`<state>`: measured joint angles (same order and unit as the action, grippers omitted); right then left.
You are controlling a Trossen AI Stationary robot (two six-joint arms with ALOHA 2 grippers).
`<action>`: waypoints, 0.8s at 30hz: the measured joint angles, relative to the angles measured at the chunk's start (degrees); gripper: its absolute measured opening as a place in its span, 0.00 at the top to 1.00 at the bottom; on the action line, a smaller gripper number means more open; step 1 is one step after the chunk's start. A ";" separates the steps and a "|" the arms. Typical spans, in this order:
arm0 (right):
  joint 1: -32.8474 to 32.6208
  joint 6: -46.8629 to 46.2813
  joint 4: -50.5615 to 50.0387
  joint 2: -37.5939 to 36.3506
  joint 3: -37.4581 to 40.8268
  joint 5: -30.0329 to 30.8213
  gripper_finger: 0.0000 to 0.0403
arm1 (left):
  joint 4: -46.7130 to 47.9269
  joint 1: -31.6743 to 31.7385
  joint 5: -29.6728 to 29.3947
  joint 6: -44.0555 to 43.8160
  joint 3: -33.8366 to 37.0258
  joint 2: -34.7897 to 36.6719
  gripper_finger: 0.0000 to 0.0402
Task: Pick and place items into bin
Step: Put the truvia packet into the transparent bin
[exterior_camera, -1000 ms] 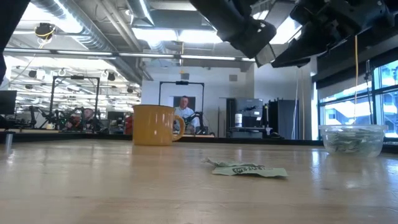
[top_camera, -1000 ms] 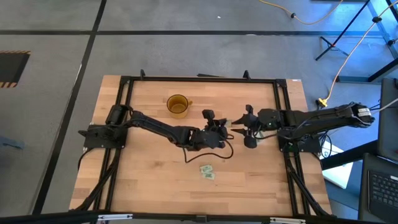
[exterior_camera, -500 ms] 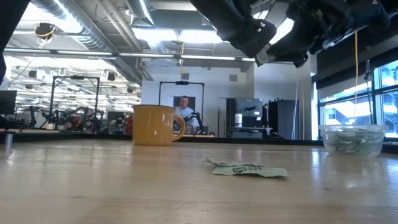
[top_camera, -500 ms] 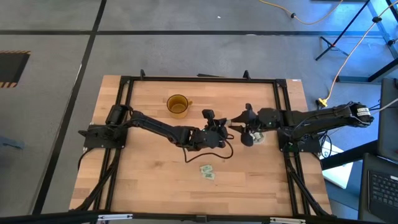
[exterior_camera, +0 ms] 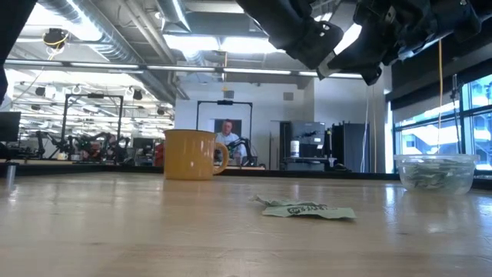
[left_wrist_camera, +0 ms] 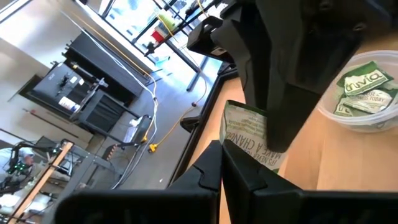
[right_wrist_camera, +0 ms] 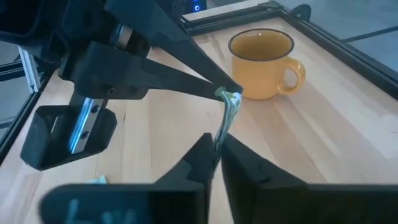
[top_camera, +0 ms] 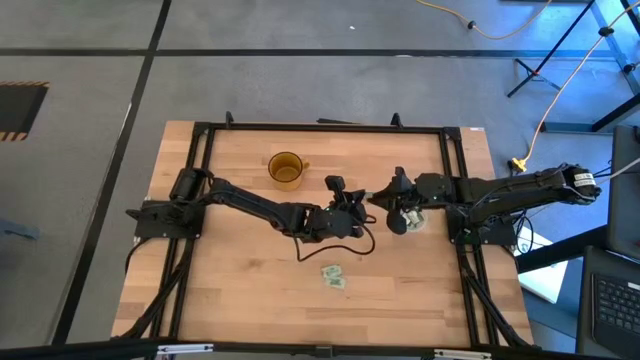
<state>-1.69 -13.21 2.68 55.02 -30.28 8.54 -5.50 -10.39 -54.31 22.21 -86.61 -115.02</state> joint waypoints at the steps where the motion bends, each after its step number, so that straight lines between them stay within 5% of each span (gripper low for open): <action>1: 0.00 0.00 -0.06 0.00 0.00 0.00 0.92 | 0.01 -0.01 0.03 0.01 0.00 0.00 0.99; 11: 0.02 -1.44 -2.89 -0.37 0.00 0.83 0.99 | 1.27 -1.34 0.73 1.48 -0.02 0.19 0.81; 15: 0.02 -3.01 -8.80 -3.13 0.00 0.86 0.99 | 9.70 -1.72 2.32 -4.03 -0.07 2.21 0.74; 24: 0.03 -17.04 -42.24 -12.23 -3.53 -3.93 0.99 | 28.31 -0.33 32.30 -17.59 -0.07 4.07 0.71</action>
<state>-1.66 -30.25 -39.56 42.79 -33.81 4.61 22.81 -10.72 -22.01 4.62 -86.67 -110.96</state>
